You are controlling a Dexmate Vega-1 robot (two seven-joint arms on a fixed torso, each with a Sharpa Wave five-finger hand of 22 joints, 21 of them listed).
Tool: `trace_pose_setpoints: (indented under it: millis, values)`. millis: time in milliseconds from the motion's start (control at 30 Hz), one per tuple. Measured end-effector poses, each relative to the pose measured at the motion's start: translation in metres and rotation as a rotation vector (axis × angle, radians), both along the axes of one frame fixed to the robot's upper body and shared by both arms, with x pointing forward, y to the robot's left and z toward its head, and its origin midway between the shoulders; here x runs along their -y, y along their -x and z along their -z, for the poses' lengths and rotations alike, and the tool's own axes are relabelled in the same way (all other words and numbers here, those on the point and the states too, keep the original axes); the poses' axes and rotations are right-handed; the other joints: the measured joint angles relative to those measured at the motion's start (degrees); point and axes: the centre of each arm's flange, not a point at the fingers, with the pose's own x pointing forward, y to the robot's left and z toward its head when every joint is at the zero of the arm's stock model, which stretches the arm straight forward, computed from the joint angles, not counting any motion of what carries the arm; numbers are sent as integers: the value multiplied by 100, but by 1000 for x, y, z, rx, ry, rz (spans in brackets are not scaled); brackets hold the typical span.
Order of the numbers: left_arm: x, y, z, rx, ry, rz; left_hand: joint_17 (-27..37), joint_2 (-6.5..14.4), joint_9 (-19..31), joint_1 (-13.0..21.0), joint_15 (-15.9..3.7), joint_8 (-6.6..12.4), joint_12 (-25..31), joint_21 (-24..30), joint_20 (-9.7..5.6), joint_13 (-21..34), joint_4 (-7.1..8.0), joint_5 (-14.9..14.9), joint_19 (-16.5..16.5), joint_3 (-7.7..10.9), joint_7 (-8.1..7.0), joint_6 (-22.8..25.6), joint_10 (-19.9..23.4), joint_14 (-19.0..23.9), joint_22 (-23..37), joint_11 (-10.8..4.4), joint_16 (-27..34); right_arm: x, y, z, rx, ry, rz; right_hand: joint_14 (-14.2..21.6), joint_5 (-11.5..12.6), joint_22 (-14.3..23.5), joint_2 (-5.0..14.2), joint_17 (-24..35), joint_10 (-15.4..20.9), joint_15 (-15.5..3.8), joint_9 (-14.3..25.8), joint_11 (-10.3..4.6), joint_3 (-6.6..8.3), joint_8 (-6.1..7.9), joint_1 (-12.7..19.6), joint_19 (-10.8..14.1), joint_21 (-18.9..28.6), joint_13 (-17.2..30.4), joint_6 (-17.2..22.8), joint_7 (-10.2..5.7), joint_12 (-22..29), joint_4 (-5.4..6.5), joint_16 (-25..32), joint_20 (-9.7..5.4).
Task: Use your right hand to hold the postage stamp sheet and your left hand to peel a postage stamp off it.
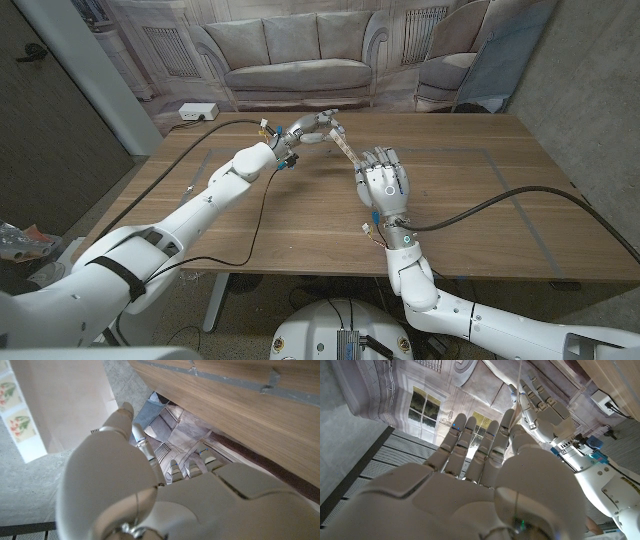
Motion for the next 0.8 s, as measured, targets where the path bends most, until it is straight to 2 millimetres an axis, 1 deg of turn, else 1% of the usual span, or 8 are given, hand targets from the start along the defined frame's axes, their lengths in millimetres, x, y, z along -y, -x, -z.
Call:
trace_pose_setpoints:
  millis: [67,167,367,467,567,600,700,800]
  values:
    - [1,0,0,0,-1,5,0,55,33,-56,0,36,-32,0,0,0,9,0,0,-47,4,43,0,0,0,0,0,-1,0,0,0,1,-1,0,25,0,0,0,0,0,0,0,0,-1,0,0,0,0,0,0,0,0,0,0]
    - [2,0,-1,0,0,11,0,59,82,-60,0,138,-35,-22,0,0,28,0,0,-66,13,153,31,0,0,-30,0,-1,-1,0,-3,3,1,0,26,0,-1,0,0,0,0,0,0,-1,-1,0,0,0,0,0,0,0,-22,0]
    - [4,-1,-1,-2,-1,19,0,60,134,-59,0,246,-35,-44,0,-1,29,0,0,-114,60,288,62,0,0,-61,0,-1,-3,0,-9,4,4,0,26,0,-31,0,1,0,-1,-1,0,-6,28,-22,23,0,-1,1,0,0,-21,-21]
    - [5,-1,-1,-2,2,24,0,78,136,-40,0,246,-35,-44,0,-1,53,0,0,-138,52,295,62,0,0,-61,0,-1,-4,0,-13,6,6,0,26,0,-31,0,1,0,-1,-1,0,-17,28,-22,23,0,-1,1,0,0,-21,-21]
    - [4,-1,-1,-3,6,24,0,84,121,-35,0,259,-35,-44,0,-1,37,0,0,-154,52,295,62,0,0,-61,0,-1,-5,0,-16,6,9,0,26,0,-31,0,1,0,-1,-1,-17,-18,28,-22,23,0,-1,1,0,17,-43,-21]
    - [5,-1,-1,-4,7,24,0,104,119,-16,0,292,-35,-44,0,-1,54,0,0,-171,71,321,82,0,0,-81,0,-1,-5,0,-18,5,10,0,26,0,-31,0,1,0,-2,-1,-24,-18,28,-22,24,0,-1,1,0,25,-43,-21]
    - [4,-2,-1,-5,10,23,0,286,82,45,0,391,-35,-44,0,-1,60,0,-1,-177,144,560,170,0,-1,-106,0,-1,-6,0,-22,4,12,0,25,0,-31,0,1,0,-5,-1,-24,-23,28,-21,24,0,-1,2,0,25,-43,-21]
    - [4,-2,-1,-7,17,22,-1,373,0,95,28,470,-17,-44,0,-1,60,0,-1,-177,242,807,297,34,10,-112,0,0,-6,0,-25,2,13,0,25,0,-31,0,1,0,-4,-1,-24,-10,28,-21,24,-1,-2,2,-45,25,-43,-21]
